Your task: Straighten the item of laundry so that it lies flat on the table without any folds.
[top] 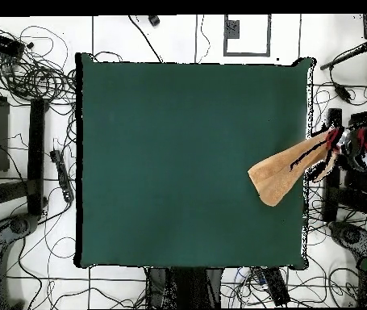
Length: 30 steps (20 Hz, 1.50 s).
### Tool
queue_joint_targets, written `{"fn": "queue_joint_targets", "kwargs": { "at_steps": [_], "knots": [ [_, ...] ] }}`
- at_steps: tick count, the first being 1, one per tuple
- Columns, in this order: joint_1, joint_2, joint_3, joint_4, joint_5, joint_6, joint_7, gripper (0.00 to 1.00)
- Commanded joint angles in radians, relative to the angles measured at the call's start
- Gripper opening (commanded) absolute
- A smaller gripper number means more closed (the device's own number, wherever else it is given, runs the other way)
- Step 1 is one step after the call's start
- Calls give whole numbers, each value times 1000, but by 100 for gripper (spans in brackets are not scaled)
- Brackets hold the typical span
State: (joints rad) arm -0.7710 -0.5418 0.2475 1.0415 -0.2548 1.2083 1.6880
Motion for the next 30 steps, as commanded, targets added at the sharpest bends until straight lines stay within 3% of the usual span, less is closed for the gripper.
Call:
{"fn": "queue_joint_targets", "kwargs": {
  "at_steps": [1, 10, 21, 30],
  "knots": [
    [14, 21, 71, 30, 25, 76, -102, 0],
    [9, 37, 79, -12, 21, 106, -109, 0],
    [-16, 24, 78, 50, 10, 49, -141, 0],
    [37, -103, 77, 339, 84, -129, 9, 0]
  ]
}}
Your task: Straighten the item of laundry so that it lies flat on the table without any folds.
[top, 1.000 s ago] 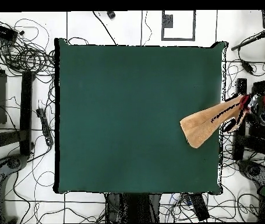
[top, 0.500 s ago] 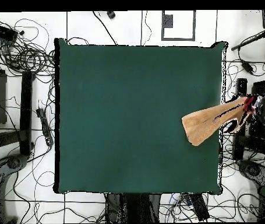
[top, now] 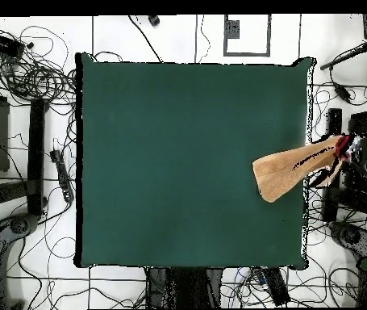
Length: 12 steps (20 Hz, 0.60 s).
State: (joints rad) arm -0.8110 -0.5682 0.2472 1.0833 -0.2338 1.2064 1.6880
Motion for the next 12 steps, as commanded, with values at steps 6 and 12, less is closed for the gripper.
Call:
{"fn": "queue_joint_targets", "kwargs": {
  "at_steps": [6, 12],
  "knots": [
    [119, -112, 58, 386, 71, -203, 78, 0],
    [169, -119, 23, 400, 60, -201, 114, 0]
  ]
}}
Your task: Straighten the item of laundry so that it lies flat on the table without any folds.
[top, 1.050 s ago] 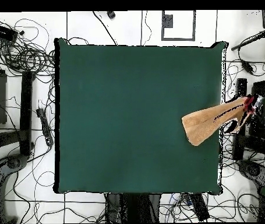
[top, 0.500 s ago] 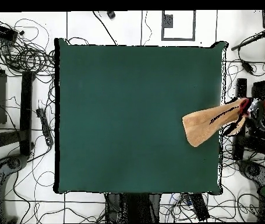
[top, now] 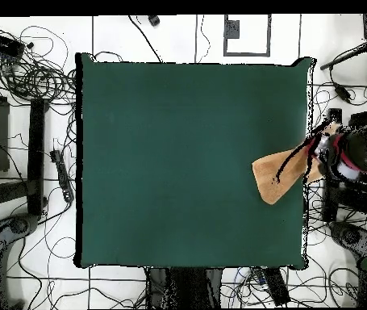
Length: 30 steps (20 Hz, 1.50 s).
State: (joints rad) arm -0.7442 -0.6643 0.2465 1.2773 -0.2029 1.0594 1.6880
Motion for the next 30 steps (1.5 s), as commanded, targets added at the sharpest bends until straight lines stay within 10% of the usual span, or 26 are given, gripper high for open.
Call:
{"fn": "queue_joint_targets", "kwargs": {
  "at_steps": [1, 30],
  "knots": [
    [110, -23, 17, 208, 27, -59, 122, 0],
    [81, -23, -50, 269, 3, -134, 92, 0]
  ]
}}
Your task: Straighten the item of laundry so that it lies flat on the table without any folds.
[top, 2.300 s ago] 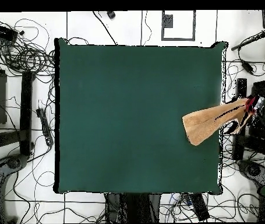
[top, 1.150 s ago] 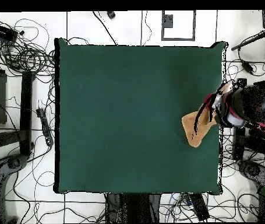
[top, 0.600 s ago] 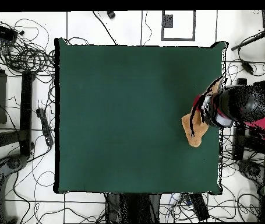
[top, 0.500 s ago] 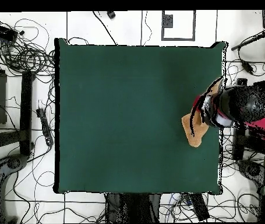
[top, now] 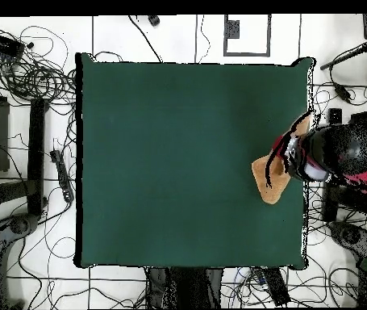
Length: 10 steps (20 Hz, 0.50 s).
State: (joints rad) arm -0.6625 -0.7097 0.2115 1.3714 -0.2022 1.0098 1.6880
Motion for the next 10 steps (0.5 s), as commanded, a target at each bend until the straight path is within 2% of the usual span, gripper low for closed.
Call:
{"fn": "queue_joint_targets", "kwargs": {
  "at_steps": [1, 4, 10],
  "knots": [
    [-10, 19, -12, 190, 4, -104, 85, 0],
    [-22, 18, -8, 206, 1, -129, 69, 0],
    [13, 39, -32, 167, -11, -112, 98, 0]
  ]
}}
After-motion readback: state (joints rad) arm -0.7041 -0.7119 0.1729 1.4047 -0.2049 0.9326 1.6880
